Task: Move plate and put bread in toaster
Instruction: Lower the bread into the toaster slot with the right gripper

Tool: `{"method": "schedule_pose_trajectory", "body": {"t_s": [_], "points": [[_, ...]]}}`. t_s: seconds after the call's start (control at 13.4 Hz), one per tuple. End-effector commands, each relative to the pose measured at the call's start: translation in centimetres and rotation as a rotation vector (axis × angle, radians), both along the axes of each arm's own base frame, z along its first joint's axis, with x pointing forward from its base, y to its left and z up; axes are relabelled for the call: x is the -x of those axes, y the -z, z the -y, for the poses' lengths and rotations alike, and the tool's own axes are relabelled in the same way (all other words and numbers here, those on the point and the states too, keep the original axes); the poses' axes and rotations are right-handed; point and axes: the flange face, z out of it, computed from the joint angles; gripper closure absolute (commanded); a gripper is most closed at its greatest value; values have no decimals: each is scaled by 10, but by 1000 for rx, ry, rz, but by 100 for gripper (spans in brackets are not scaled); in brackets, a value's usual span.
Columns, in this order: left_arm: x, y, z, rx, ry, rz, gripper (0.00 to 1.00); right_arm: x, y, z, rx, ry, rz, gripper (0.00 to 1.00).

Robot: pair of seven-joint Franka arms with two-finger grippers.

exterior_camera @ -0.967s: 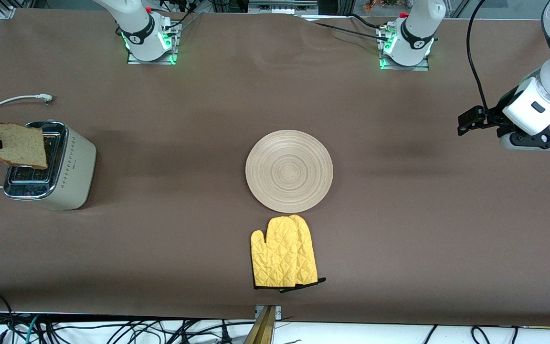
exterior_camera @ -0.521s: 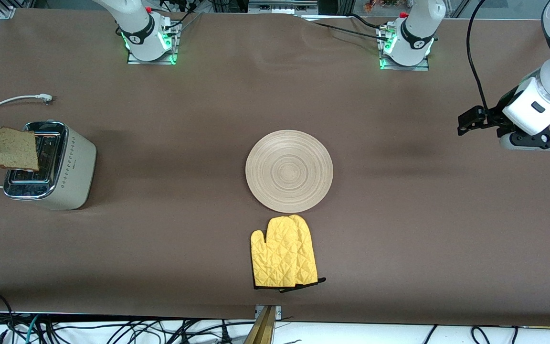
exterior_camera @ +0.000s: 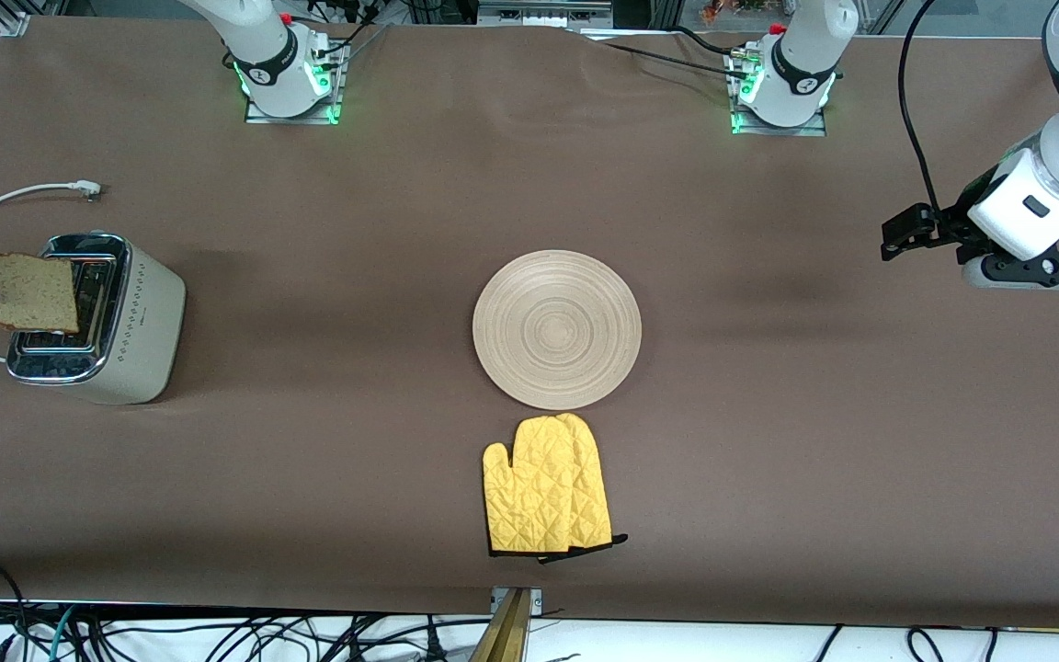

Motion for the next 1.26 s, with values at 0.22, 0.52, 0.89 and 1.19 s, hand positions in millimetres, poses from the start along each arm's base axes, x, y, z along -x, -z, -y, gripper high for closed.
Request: {"method": "schedule_pose_trajectory", "body": {"t_s": [0.22, 0.52, 0.89, 1.19], "points": [[0, -6, 1, 21, 10, -5, 0, -6, 11, 3, 17, 6, 12, 100], [0, -6, 2, 21, 13, -5, 0, -11, 26, 1, 34, 75, 13, 99], [0, -6, 3, 21, 13, -5, 0, -11, 25, 1, 35, 81, 16, 0], [1, -6, 10, 21, 12, -6, 0, -11, 20, -3, 40, 104, 26, 0]]}}
